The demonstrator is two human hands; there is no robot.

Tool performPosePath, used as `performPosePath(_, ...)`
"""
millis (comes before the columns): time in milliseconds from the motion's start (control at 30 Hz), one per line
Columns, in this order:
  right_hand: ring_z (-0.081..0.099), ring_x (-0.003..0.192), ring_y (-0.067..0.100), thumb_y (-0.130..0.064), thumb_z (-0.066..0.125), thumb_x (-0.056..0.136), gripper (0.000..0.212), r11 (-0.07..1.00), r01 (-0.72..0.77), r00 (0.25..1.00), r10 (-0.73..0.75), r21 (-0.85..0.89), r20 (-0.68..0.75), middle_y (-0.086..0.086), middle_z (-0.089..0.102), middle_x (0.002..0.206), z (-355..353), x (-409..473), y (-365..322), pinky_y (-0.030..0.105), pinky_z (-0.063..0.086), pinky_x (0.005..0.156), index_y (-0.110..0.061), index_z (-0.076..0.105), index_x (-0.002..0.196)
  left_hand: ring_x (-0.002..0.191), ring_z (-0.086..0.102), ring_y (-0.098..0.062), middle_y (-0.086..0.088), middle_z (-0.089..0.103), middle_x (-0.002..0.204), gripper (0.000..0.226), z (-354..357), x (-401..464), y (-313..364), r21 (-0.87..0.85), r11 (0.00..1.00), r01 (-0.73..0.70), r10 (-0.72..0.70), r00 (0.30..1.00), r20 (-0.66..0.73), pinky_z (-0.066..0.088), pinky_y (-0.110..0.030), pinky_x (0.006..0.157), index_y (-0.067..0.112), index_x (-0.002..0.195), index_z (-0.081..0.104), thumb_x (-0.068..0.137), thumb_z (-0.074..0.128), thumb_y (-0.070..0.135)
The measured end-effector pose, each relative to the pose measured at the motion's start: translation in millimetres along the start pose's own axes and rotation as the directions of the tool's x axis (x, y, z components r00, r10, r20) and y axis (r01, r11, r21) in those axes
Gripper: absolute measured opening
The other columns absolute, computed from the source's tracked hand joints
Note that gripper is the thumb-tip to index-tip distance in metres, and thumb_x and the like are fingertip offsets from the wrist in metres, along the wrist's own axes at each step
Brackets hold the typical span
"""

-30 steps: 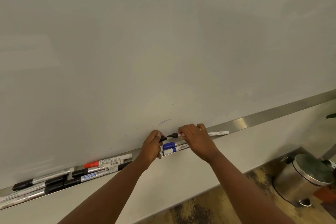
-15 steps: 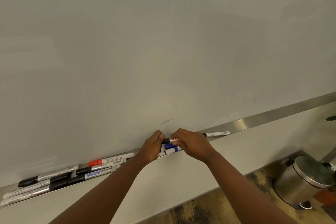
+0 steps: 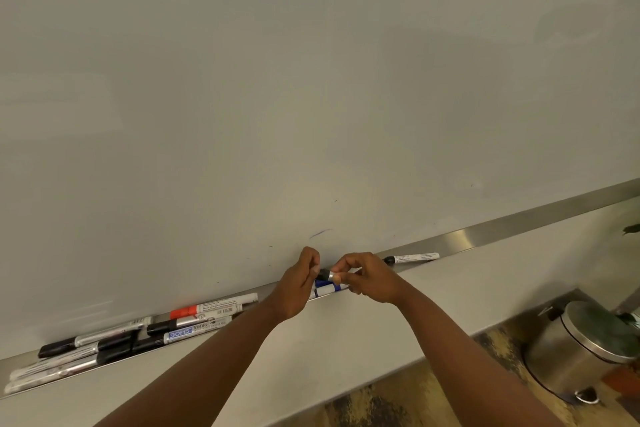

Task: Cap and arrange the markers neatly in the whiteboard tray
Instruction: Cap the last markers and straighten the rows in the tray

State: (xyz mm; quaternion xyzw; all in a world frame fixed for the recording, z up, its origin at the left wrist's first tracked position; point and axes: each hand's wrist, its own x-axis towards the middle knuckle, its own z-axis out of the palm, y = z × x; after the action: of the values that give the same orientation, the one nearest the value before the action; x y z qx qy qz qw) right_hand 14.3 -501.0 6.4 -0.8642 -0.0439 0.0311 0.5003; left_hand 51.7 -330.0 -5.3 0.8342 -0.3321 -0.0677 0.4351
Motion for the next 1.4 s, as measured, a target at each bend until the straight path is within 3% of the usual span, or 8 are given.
performPosePath(300,0.060,0.073,0.016,-0.006,0.064,0.079,0.017,0.957,0.109,0.985,-0.140,-0.269,-0.099,0.000,0.062,0.080,-12,1,18,0.028,0.050,0.066,-0.013,0.060,0.094,0.073,0.060,-0.016,0.001,0.059,0.080,0.013,-5,-2,-7,-0.190,0.971,0.143,-0.172,0.975,-0.141,0.050,-0.012,0.058,0.018,0.103,0.044,0.091,0.049,0.014)
performPosePath(433,0.054,0.076,0.014,-0.004,0.061,0.080,0.012,0.907,0.092,0.956,-0.195,-0.410,-0.218,0.005,0.062,0.088,-17,5,31,0.026,0.043,0.070,-0.011,0.065,0.089,0.082,0.057,-0.016,-0.007,0.065,0.095,0.017,-12,-11,-22,0.184,0.977,0.109,-0.051,0.954,-0.296,0.041,-0.017,0.072,0.011,0.104,0.061,0.089,0.053,0.014)
performPosePath(633,0.057,0.084,0.026,-0.011,0.061,0.080,0.008,0.814,0.022,0.929,-0.232,-0.580,-0.289,0.007,0.068,0.084,-9,9,39,0.037,0.038,0.077,-0.016,0.065,0.086,0.070,0.068,-0.007,0.010,0.073,0.079,0.048,-18,-17,-27,0.662,0.747,-0.057,0.058,0.998,0.021,0.050,-0.013,0.053,0.029,0.088,0.072,0.043,0.090,0.023)
performPosePath(733,0.056,0.088,0.025,-0.020,0.054,0.085,0.011,0.753,0.004,0.937,-0.233,-0.658,-0.262,0.006,0.068,0.085,-2,15,38,0.036,0.033,0.079,-0.017,0.064,0.086,0.084,0.067,-0.012,0.007,0.073,0.094,0.046,-18,-12,-29,0.664,0.733,-0.146,0.076,0.988,0.134,0.052,-0.018,0.065,0.027,0.101,0.068,0.059,0.082,0.019)
performPosePath(833,0.060,0.083,0.026,-0.027,0.047,0.078,0.023,0.723,0.015,0.941,-0.243,-0.690,-0.234,0.007,0.070,0.084,2,15,38,0.037,0.035,0.074,-0.017,0.066,0.083,0.058,0.063,0.000,0.020,0.070,0.067,0.045,-16,-9,-31,0.736,0.650,-0.188,0.044,0.977,0.210,0.045,-0.009,0.043,0.036,0.073,0.071,0.032,0.090,0.031)
performPosePath(967,0.064,0.063,0.022,-0.021,0.060,0.063,0.009,0.640,0.000,0.903,-0.331,-0.768,-0.275,0.000,0.070,0.069,-6,13,44,0.033,0.043,0.061,-0.021,0.067,0.070,0.053,0.060,-0.002,0.017,0.066,0.061,0.036,-15,-6,-37,0.767,0.596,-0.237,0.054,0.965,0.256,0.043,-0.011,0.039,0.031,0.062,0.066,0.035,0.089,0.028)
performPosePath(1167,0.065,0.060,0.025,0.006,0.081,0.042,0.039,0.546,-0.270,0.866,-0.223,-0.793,-0.448,0.000,0.070,0.063,-45,3,70,0.034,0.049,0.051,-0.019,0.071,0.070,0.048,0.057,-0.004,0.013,0.060,0.053,0.034,-16,-5,-38,0.805,0.523,-0.280,0.164,0.960,0.227,0.036,-0.013,0.035,0.028,0.059,0.059,0.041,0.087,0.030)
performPosePath(1400,0.064,0.054,0.028,0.016,0.081,0.032,0.045,0.529,-0.330,0.869,-0.154,-0.782,-0.470,0.004,0.068,0.055,-54,3,86,0.034,0.049,0.046,-0.015,0.070,0.062,0.101,0.054,-0.014,0.002,0.061,0.108,0.033,-17,-5,-28,0.573,0.813,-0.102,0.136,0.991,-0.016,0.040,-0.020,0.073,0.022,0.119,0.053,0.086,0.056,0.024)
